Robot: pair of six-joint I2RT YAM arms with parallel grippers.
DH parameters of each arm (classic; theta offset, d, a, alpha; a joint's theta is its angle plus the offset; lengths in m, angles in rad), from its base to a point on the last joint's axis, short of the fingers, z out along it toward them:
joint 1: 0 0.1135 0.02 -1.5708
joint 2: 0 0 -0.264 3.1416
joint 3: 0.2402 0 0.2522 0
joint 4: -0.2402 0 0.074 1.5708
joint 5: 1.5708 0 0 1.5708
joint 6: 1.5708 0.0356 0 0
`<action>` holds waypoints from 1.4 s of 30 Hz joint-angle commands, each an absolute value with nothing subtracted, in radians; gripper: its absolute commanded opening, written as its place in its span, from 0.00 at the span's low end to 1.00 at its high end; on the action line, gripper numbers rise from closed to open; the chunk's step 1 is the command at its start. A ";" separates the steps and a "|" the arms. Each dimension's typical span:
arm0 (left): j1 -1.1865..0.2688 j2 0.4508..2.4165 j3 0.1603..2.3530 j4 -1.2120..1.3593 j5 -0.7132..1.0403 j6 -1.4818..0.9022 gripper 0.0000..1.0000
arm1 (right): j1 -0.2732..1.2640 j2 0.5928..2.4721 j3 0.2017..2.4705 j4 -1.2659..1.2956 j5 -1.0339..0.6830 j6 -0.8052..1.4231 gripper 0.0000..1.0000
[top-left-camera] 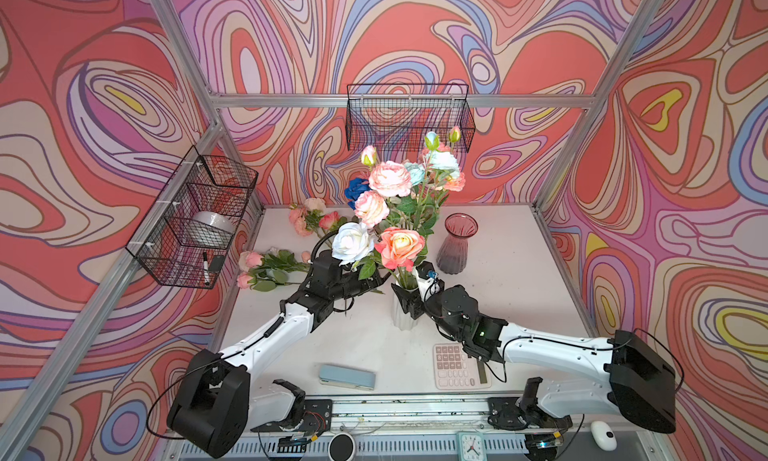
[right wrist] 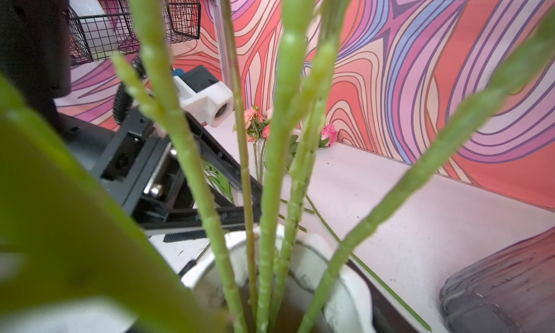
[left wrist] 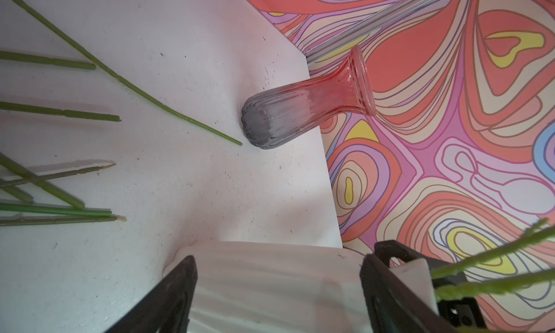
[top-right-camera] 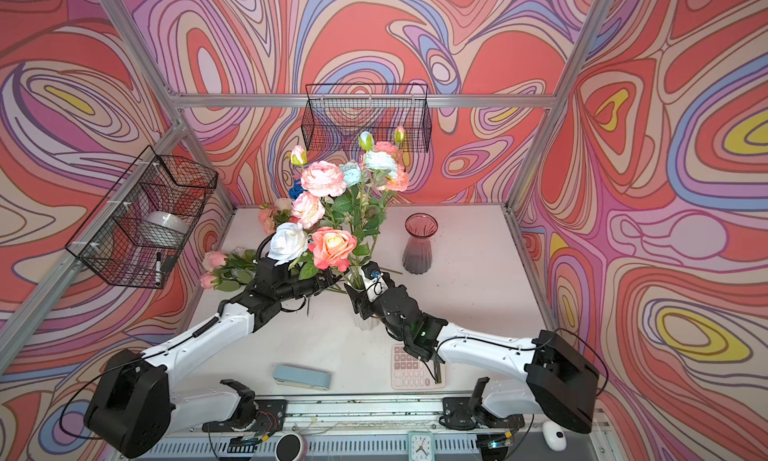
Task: Arrange the flowers into the vase
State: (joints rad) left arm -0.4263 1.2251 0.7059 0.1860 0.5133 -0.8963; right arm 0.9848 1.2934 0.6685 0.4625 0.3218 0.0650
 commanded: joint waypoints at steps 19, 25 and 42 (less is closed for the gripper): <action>-0.393 0.915 0.665 -0.150 0.269 -0.868 0.90 | 0.839 1.375 0.832 0.659 0.278 -0.034 0.00; -0.386 0.902 0.663 -0.171 0.265 -0.856 0.90 | 0.773 1.449 0.946 0.654 0.202 0.000 0.00; -0.377 0.892 0.666 -0.205 0.339 -0.847 0.90 | 0.592 1.765 1.286 0.647 0.093 0.050 0.00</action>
